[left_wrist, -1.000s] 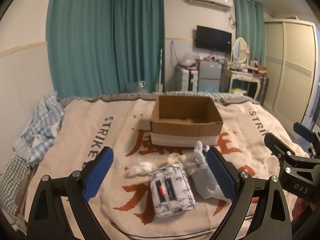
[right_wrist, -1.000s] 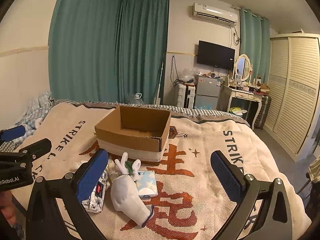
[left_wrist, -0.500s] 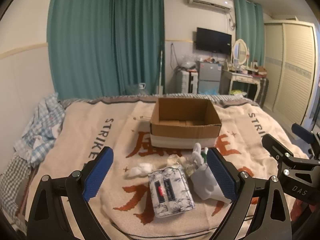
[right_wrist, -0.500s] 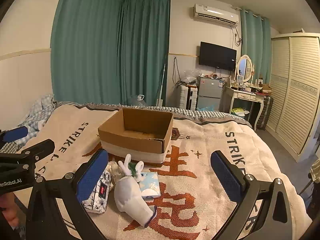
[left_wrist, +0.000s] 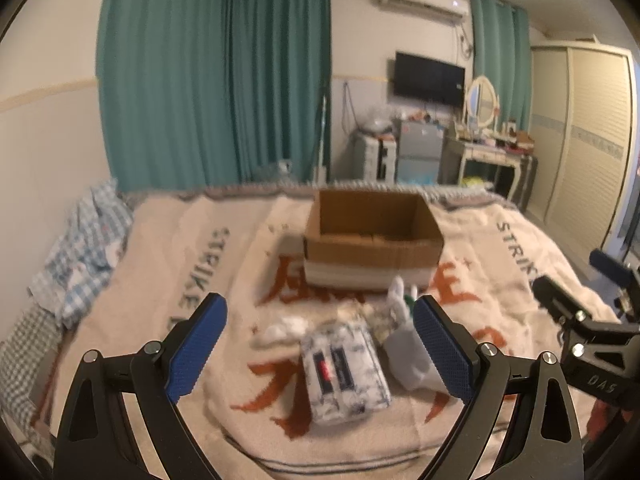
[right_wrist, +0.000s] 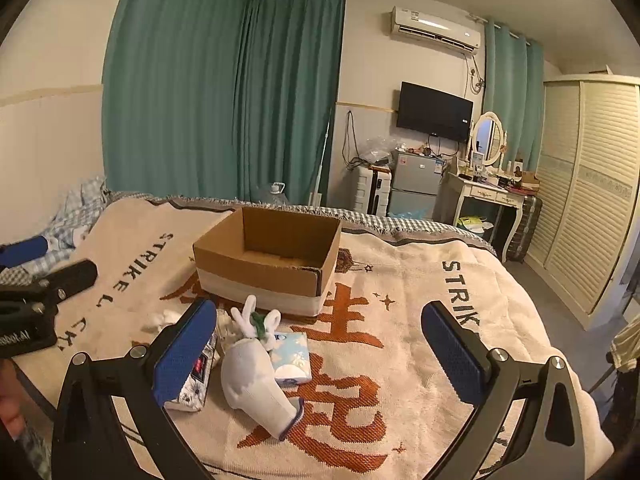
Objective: Organize soft objects
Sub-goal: 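Grasp the floral tissue pack with the left gripper while the right grasps the white sock, then carry both items over the box and open both grippers to drop them, then grasp the lace-trimmed cloth with the left gripper while the right grasps the blue wipe pack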
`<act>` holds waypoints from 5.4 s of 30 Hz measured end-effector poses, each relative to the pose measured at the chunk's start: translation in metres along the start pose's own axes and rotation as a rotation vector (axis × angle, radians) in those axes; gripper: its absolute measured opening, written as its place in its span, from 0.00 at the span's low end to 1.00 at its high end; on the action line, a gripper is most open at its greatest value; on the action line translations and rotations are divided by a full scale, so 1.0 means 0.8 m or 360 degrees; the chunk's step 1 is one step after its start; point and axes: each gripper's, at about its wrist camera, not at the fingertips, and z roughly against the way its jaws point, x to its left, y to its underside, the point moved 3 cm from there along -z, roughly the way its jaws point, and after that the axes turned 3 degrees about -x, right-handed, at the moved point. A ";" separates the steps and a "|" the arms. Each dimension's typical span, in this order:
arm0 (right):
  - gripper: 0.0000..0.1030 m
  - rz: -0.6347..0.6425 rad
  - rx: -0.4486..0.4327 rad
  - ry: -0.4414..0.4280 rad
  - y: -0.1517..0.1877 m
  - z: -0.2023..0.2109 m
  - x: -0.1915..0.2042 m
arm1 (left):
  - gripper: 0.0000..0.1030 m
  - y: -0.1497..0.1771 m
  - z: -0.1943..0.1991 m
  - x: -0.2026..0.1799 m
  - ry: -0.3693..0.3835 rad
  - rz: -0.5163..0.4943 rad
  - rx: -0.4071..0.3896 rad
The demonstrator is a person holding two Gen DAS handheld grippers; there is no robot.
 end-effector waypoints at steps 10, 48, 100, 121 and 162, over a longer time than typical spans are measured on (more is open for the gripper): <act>0.97 0.0074 0.0270 -0.0039 0.057 -0.065 0.018 | 0.91 0.105 -0.106 -0.019 0.0153 0.0058 0.0502; 0.42 0.0021 0.0596 -0.0268 0.100 -0.111 0.072 | 0.76 0.081 -0.080 0.017 0.0147 -0.0018 0.0368; 0.57 -0.0375 0.0254 -0.0330 -0.128 -0.355 -0.046 | 0.82 -0.131 -0.304 -0.044 0.0124 -0.0288 0.0137; 0.96 -0.0195 0.0038 -0.0202 -0.188 -0.022 -0.069 | 0.92 -0.167 -0.022 -0.002 0.0159 -0.0184 -0.0193; 0.43 -0.0221 0.0823 -0.0312 0.122 -0.261 0.017 | 0.47 0.110 -0.272 -0.027 0.0346 -0.0236 0.0540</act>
